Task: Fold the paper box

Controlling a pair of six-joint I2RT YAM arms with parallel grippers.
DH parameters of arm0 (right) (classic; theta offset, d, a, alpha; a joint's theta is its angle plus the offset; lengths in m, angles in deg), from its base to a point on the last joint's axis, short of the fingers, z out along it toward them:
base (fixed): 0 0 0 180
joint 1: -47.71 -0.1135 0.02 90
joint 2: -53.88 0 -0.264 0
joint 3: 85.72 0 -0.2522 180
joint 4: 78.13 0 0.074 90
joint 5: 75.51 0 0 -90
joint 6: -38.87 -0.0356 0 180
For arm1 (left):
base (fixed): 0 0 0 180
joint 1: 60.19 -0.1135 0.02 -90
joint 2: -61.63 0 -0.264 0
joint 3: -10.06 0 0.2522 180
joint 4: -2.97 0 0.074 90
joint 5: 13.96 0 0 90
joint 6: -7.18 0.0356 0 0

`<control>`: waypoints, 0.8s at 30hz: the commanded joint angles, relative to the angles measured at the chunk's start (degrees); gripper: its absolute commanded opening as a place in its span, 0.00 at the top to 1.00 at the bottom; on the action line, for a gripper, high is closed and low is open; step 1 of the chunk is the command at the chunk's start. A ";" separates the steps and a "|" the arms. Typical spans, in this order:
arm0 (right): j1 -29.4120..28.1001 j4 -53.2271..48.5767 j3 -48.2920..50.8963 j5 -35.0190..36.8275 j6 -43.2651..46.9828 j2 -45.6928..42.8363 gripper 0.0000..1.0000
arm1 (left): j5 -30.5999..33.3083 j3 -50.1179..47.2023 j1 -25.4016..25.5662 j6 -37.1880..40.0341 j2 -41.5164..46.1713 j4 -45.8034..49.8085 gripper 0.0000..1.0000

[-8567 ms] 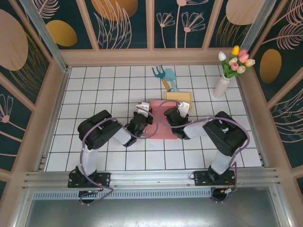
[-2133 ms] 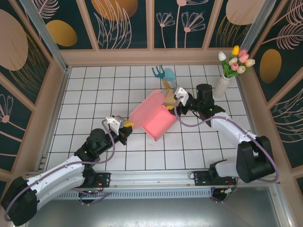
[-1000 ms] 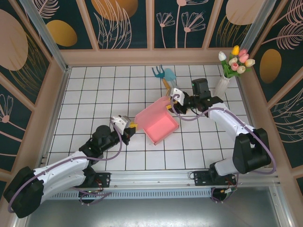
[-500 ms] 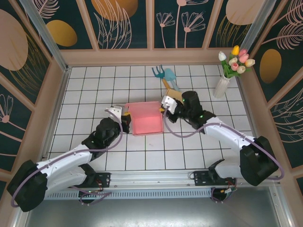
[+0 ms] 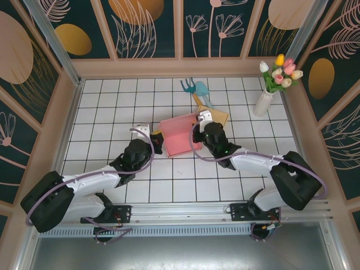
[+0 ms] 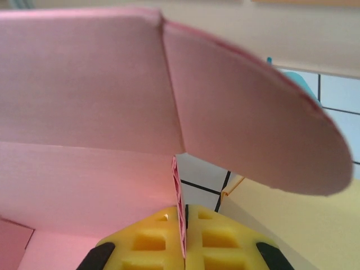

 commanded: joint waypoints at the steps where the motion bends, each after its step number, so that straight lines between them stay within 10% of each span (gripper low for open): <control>1: -1.21 7.89 1.44 7.83 -7.17 1.38 1.00 | 6.72 1.45 1.16 -0.82 -3.01 -6.65 1.00; 24: -10.38 35.88 13.14 18.29 -6.63 11.48 1.00 | 11.60 -4.44 8.25 -1.09 -25.23 -35.06 1.00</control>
